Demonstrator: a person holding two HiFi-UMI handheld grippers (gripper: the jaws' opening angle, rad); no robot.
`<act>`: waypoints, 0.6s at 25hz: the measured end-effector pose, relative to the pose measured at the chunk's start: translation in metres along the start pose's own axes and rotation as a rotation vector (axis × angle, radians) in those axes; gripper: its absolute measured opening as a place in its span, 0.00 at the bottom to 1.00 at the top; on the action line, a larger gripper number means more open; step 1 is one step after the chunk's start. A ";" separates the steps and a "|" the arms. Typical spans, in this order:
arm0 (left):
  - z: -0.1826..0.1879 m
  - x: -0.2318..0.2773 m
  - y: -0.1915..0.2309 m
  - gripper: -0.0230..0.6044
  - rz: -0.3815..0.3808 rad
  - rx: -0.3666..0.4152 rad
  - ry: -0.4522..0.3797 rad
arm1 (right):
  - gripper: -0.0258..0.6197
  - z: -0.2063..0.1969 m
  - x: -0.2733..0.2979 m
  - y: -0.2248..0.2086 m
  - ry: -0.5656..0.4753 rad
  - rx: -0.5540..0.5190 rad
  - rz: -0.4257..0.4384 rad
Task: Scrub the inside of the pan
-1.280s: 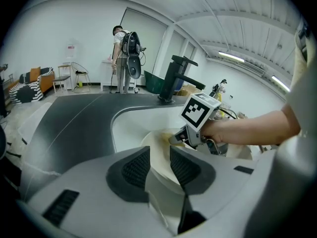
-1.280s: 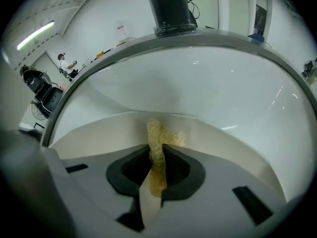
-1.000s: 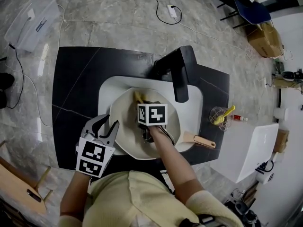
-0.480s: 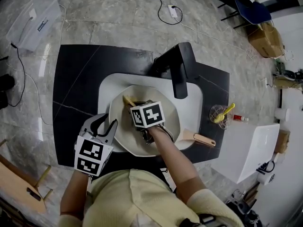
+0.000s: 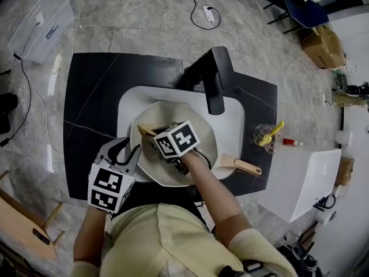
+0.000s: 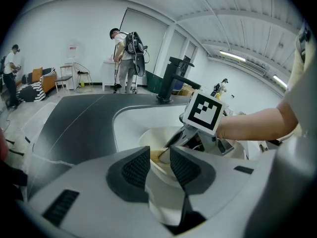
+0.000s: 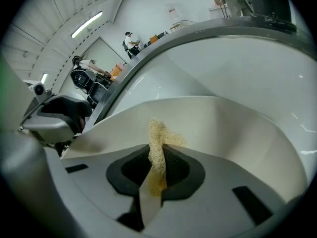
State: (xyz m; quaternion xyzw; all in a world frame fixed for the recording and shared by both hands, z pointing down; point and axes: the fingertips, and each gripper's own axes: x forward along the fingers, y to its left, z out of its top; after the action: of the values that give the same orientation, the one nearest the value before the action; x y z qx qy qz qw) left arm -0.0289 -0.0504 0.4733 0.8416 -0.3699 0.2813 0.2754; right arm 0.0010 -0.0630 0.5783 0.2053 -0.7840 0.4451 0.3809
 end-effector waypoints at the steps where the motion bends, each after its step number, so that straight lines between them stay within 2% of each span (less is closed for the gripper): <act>1: 0.000 -0.001 -0.001 0.21 -0.002 -0.002 0.000 | 0.14 -0.001 -0.001 0.004 0.007 -0.009 0.020; 6: -0.002 -0.003 -0.002 0.21 0.000 0.001 -0.003 | 0.14 -0.011 -0.003 0.021 0.054 -0.060 0.098; 15: -0.002 -0.005 -0.014 0.21 -0.022 0.022 -0.015 | 0.14 -0.040 -0.013 0.046 0.194 -0.218 0.194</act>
State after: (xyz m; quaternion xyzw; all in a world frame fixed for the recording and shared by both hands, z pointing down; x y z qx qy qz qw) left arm -0.0216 -0.0390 0.4681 0.8506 -0.3597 0.2759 0.2663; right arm -0.0047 -0.0046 0.5559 0.0420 -0.8033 0.4099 0.4300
